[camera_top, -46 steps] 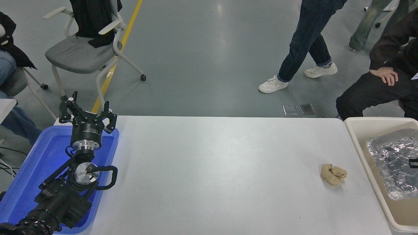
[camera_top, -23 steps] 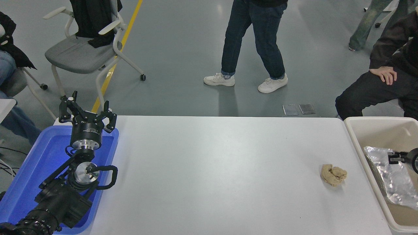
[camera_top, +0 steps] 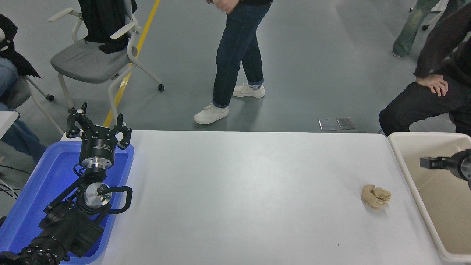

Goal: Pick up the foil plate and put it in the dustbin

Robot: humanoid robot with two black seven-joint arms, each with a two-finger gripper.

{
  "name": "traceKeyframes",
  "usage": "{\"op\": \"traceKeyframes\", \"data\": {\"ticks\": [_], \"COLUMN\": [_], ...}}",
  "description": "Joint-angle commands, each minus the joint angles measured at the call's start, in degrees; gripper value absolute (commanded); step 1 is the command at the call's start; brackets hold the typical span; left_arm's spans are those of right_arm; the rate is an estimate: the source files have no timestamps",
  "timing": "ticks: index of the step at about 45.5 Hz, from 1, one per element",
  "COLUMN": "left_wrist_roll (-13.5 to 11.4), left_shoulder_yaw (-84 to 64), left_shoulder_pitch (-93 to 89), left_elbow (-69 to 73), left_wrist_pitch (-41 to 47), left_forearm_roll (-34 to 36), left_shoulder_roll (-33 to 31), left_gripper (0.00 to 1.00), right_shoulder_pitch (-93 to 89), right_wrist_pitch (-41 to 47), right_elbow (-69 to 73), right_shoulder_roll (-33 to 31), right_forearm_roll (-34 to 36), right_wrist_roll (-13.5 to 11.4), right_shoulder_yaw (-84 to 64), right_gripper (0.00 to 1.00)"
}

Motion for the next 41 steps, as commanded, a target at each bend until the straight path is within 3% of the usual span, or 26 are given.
{"op": "traceKeyframes", "data": {"ticks": [1, 8, 17, 28, 41], "left_wrist_roll": [0.09, 0.09, 0.09, 0.09, 0.09], "left_shoulder_yaw": [0.00, 0.00, 0.00, 0.00, 0.00], "left_shoulder_pitch": [0.01, 0.01, 0.01, 0.01, 0.01], "left_elbow": [0.01, 0.01, 0.01, 0.01, 0.01], "left_wrist_pitch": [0.00, 0.00, 0.00, 0.00, 0.00], "left_forearm_roll": [-0.01, 0.08, 0.08, 0.08, 0.08], "left_shoulder_roll": [0.00, 0.00, 0.00, 0.00, 0.00], "left_gripper": [0.99, 0.99, 0.99, 0.99, 0.99], "right_shoulder_pitch": [23.56, 37.27, 50.20, 55.83, 61.54], "right_wrist_pitch": [5.56, 12.32, 21.64, 22.97, 28.33], "right_elbow": [26.01, 37.26, 42.81, 44.22, 46.15], "right_shoulder_roll": [-4.73, -1.58, 9.76, 22.68, 27.79], "right_forearm_roll": [0.78, 9.98, 36.18, 33.65, 31.63], "right_wrist_roll": [0.00, 0.35, 0.53, 0.09, -0.09], "right_shoulder_yaw": [-9.33, -15.14, -17.95, -19.89, -20.50], "right_gripper": [1.00, 1.00, 1.00, 1.00, 1.00]}}
